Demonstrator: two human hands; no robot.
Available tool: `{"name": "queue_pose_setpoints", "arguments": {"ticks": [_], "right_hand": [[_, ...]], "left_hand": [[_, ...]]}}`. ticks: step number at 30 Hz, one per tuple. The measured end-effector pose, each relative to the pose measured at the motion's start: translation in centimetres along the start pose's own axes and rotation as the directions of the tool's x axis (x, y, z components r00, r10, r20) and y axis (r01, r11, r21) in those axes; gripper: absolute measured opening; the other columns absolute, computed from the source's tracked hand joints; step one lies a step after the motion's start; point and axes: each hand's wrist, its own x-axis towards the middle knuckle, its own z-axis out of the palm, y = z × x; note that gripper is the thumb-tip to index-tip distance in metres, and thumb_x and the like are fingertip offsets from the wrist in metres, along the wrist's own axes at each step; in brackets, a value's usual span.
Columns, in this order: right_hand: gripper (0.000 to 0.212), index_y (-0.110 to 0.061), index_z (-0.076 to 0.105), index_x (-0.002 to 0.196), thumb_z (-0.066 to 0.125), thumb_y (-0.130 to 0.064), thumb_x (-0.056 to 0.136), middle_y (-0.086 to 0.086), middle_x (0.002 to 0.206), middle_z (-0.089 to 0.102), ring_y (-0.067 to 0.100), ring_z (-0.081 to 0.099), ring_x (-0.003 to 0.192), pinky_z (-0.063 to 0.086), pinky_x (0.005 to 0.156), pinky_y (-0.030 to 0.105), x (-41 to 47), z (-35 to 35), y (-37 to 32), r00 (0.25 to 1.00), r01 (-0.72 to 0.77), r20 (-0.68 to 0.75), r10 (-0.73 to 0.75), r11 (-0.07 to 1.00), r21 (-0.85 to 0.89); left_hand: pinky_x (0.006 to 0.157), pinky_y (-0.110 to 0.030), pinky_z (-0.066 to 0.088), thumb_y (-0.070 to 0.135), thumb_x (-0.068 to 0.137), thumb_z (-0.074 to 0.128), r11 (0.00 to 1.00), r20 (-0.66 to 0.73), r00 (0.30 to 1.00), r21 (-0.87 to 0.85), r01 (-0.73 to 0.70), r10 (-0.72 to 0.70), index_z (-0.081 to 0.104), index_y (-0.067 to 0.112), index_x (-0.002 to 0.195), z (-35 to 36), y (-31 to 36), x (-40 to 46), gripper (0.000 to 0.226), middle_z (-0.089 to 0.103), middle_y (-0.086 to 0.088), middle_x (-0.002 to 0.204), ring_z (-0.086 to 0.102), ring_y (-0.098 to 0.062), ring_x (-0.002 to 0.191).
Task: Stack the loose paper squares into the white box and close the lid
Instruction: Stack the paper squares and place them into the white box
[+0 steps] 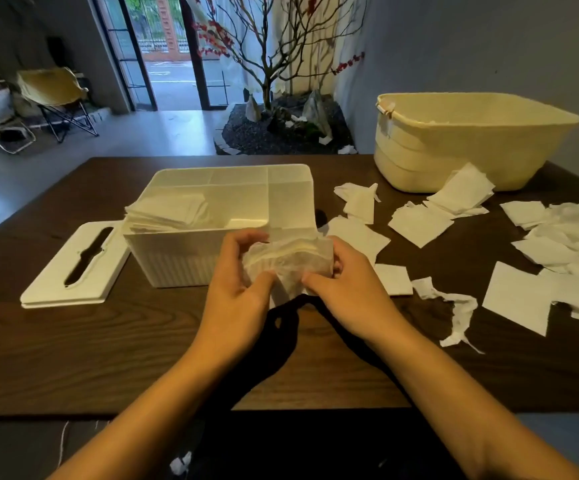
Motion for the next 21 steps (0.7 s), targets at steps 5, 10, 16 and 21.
{"name": "queue_pose_setpoints", "arguments": {"ticks": [5, 10, 16, 21], "right_hand": [[0.041, -0.03, 0.054, 0.116, 0.061, -0.002, 0.086, -0.008, 0.105, 0.063, 0.006, 0.061, 0.092, 0.051, 0.072, 0.017, -0.4, 1.1, 0.7, 0.998, -0.011, -0.06, 0.006, 0.996, -0.091], [0.042, -0.029, 0.058, 0.112, 0.061, 0.002, 0.084, -0.009, 0.102, 0.065, 0.009, 0.063, 0.091, 0.059, 0.076, 0.027, -0.8, 0.7, 1.0, 0.999, -0.021, -0.042, 0.019, 0.998, -0.053], [0.036, -0.033, 0.06, 0.104, 0.066, -0.004, 0.082, -0.006, 0.109, 0.06, 0.007, 0.058, 0.098, 0.053, 0.077, 0.022, -0.8, 0.3, 1.0, 0.999, 0.023, -0.027, -0.027, 0.99, -0.142], [0.057, -0.032, 0.052, 0.12, 0.066, 0.005, 0.079, -0.008, 0.114, 0.056, 0.009, 0.058, 0.102, 0.054, 0.075, 0.018, -1.3, 0.1, 0.6, 0.999, 0.028, 0.042, -0.027, 0.999, -0.033]], "left_hand": [[0.078, -0.055, 0.057, 0.003, 0.09, 0.064, 0.995, 0.038, 0.995, -0.04, 0.094, -0.093, 0.052, 0.027, 0.11, -0.3, -1.2, -0.4, 0.033, 0.065, -0.01, 0.108, 0.067, -0.038, 0.095], [0.08, -0.059, 0.053, 0.002, 0.081, 0.069, 0.929, 0.019, 0.959, -0.244, 0.278, -0.282, 0.057, 0.025, 0.107, -0.5, -1.8, -0.4, 0.037, 0.067, -0.018, 0.109, 0.067, -0.041, 0.098], [0.083, -0.053, 0.054, 0.001, 0.082, 0.068, 0.909, 0.046, 0.944, -0.257, 0.328, -0.328, 0.064, 0.019, 0.1, -0.6, -0.9, 0.3, 0.025, 0.066, -0.02, 0.111, 0.068, -0.036, 0.099], [0.076, -0.048, 0.053, -0.004, 0.084, 0.068, 0.936, 0.15, 0.949, -0.178, 0.303, -0.278, 0.065, 0.02, 0.101, -1.3, -1.1, 0.1, 0.03, 0.067, -0.017, 0.105, 0.065, -0.036, 0.09]]}}
